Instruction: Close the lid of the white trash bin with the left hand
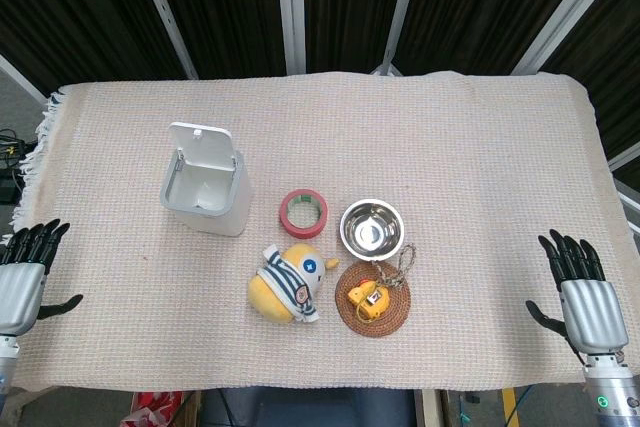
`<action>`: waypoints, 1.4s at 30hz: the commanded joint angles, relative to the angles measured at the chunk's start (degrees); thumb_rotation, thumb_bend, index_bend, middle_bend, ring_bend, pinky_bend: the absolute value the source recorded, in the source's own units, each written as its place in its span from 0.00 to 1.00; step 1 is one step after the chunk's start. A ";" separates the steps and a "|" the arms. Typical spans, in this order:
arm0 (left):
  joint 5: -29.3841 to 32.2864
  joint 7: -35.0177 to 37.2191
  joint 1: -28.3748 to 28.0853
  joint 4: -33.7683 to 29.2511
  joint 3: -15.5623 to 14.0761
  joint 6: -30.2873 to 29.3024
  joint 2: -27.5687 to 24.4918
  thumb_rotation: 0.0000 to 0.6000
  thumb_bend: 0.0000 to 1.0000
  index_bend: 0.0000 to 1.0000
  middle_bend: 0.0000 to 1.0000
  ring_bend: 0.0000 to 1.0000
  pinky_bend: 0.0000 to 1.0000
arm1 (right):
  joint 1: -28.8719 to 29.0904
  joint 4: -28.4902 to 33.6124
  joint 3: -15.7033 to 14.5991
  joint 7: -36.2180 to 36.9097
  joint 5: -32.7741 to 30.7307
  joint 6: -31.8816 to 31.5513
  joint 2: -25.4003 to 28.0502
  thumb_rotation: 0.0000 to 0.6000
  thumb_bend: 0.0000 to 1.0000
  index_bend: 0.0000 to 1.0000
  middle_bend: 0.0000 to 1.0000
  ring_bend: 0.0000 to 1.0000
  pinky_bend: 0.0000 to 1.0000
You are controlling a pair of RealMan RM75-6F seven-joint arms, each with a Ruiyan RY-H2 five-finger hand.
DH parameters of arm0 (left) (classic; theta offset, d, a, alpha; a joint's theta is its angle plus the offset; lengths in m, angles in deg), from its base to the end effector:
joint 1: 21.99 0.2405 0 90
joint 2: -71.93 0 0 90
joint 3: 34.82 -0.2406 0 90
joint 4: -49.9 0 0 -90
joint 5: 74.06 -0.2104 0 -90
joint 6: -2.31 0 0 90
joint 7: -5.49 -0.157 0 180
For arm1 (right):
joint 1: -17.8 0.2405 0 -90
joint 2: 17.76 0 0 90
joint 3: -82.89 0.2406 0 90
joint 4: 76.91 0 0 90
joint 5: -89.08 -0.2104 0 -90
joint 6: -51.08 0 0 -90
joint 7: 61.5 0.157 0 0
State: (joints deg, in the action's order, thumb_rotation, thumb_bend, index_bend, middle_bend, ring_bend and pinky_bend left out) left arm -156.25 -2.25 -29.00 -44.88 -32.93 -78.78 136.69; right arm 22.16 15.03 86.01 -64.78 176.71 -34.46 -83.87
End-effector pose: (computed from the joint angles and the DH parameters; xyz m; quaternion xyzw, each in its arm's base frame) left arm -0.2951 0.1989 0.1353 -0.6174 -0.3916 -0.3392 0.5920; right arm -0.2919 -0.1910 0.1420 0.6045 -0.3716 0.3872 0.5887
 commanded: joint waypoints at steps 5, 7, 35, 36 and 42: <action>-0.08 0.06 0.06 -0.13 -0.05 -0.04 -0.12 1.00 0.02 0.00 0.00 0.00 0.00 | -0.02 0.08 -0.02 0.12 0.00 0.03 0.09 1.00 0.24 0.00 0.00 0.00 0.00; -0.12 0.02 0.09 -0.12 -0.08 -0.07 -0.15 1.00 0.02 0.00 0.00 0.00 0.00 | -0.04 0.12 -0.01 0.13 0.07 -0.08 0.10 1.00 0.24 0.00 0.00 0.00 0.00; 17.34 -9.25 -15.87 -17.02 16.10 13.69 -10.59 1.00 0.66 0.06 1.00 0.93 0.97 | 0.45 0.16 0.99 1.74 -0.50 -0.23 -0.70 1.00 0.24 0.00 0.00 0.00 0.00; 19.20 -10.00 -17.01 -17.27 16.78 14.96 -10.98 1.00 0.67 0.07 1.00 0.94 0.98 | 0.48 0.19 1.01 1.75 -0.50 -0.22 -0.72 1.00 0.24 0.00 0.00 0.00 0.00; 32.45 -14.68 -25.15 -17.54 20.21 23.29 -12.99 1.00 0.69 0.06 1.00 0.95 0.98 | 0.57 0.14 1.21 2.22 -0.99 0.05 -0.75 1.00 0.24 0.00 0.00 0.00 0.00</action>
State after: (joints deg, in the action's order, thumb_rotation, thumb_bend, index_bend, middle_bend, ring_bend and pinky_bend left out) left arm -129.41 -13.93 -49.71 -61.77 -15.15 -59.81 125.28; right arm 22.72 15.17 87.18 -62.59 175.76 -34.43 -84.64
